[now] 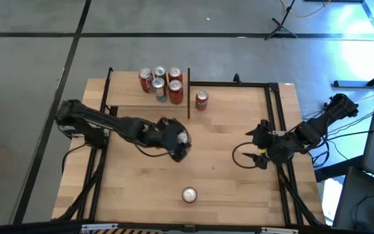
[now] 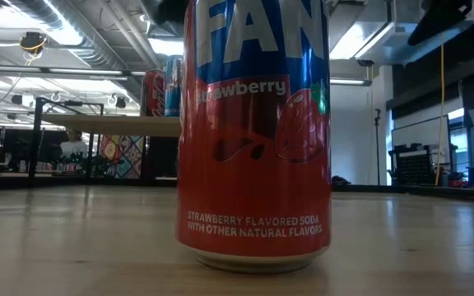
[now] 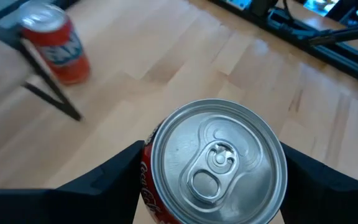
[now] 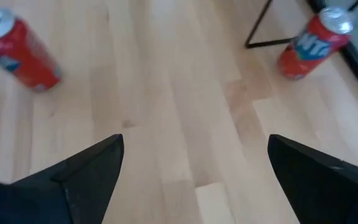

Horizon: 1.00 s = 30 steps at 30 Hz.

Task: Place canned beverage on shelf
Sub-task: Put the red white soda can on the shelf aligned with the other red white soda can

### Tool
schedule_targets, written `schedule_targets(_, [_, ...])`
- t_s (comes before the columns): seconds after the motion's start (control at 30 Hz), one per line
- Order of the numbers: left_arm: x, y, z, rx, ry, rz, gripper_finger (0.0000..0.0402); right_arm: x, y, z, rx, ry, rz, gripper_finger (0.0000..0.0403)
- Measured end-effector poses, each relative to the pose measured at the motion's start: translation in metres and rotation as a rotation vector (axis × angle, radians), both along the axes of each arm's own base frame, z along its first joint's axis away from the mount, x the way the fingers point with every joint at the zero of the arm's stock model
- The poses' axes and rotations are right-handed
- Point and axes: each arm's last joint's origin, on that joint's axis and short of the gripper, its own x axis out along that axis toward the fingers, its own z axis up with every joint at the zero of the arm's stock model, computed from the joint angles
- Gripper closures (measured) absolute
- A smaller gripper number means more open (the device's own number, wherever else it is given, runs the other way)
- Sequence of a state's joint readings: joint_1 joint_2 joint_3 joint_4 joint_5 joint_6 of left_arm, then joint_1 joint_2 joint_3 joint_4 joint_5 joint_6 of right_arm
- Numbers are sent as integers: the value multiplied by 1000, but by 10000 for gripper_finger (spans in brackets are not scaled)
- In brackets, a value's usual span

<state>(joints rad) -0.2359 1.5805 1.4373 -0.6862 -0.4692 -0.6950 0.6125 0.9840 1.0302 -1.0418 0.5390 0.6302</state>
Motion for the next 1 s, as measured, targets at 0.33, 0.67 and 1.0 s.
schedule_targets(0.33, [-77, 20, 55, 48, 1, -15, 135, 16, -22, 3, 38, -44, -143, 17])
schedule_targets(0.67, [-144, 46, 78, 110, 60, 63, 135, 40, -58, 13, 105, -144, -175, 17])
schedule_targets(1.0, [-158, 105, 67, 214, 179, 154, 135, 45, -85, 15, 95, -172, -279, 17])
